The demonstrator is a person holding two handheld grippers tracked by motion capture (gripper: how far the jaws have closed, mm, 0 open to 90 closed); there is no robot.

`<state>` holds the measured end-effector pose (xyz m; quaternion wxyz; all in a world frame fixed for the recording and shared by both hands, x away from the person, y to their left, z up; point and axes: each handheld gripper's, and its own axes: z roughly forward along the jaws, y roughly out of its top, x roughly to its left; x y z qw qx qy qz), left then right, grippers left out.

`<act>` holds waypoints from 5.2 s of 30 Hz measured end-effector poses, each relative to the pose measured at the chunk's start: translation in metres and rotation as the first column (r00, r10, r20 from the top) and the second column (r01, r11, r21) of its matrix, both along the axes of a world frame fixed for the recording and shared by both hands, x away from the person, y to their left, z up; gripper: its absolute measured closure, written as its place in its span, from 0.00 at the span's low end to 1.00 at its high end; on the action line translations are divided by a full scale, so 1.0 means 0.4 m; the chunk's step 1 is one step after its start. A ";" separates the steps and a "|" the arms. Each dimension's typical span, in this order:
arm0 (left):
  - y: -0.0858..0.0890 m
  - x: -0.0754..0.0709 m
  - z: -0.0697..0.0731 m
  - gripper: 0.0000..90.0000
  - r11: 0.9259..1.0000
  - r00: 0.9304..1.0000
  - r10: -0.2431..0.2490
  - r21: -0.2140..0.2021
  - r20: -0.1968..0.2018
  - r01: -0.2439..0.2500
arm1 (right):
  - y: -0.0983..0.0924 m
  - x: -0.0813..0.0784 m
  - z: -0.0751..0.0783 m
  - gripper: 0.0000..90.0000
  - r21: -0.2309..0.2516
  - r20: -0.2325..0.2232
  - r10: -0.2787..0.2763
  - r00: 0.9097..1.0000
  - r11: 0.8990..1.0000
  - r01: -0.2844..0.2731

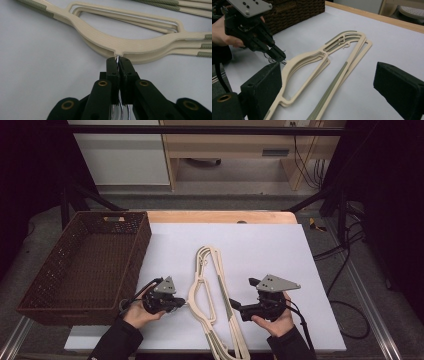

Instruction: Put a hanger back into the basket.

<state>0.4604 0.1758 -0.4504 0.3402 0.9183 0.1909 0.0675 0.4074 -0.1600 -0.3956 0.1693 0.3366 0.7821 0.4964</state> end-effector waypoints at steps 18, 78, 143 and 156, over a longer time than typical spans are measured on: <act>-0.016 -0.033 0.038 0.98 0.997 0.995 0.077 -0.006 -0.058 -0.077 | 0.132 -0.001 -0.034 0.15 -0.047 -0.035 0.082 0.996 0.995 -0.084; 0.092 -0.098 0.221 0.23 0.885 0.948 0.303 -0.399 0.102 -0.240 | 0.230 -0.003 -0.079 0.85 -0.304 -0.032 0.052 0.998 0.951 -0.060; -0.026 -0.147 0.188 0.88 0.990 0.991 -0.034 -0.132 0.127 0.051 | 0.146 -0.004 0.036 0.84 -0.083 -0.032 0.393 0.919 0.915 -0.394; -0.034 -0.176 0.205 0.96 0.976 0.997 -0.005 -0.218 0.081 0.023 | 0.114 0.003 0.043 0.47 -0.018 0.081 0.279 0.957 0.960 -0.279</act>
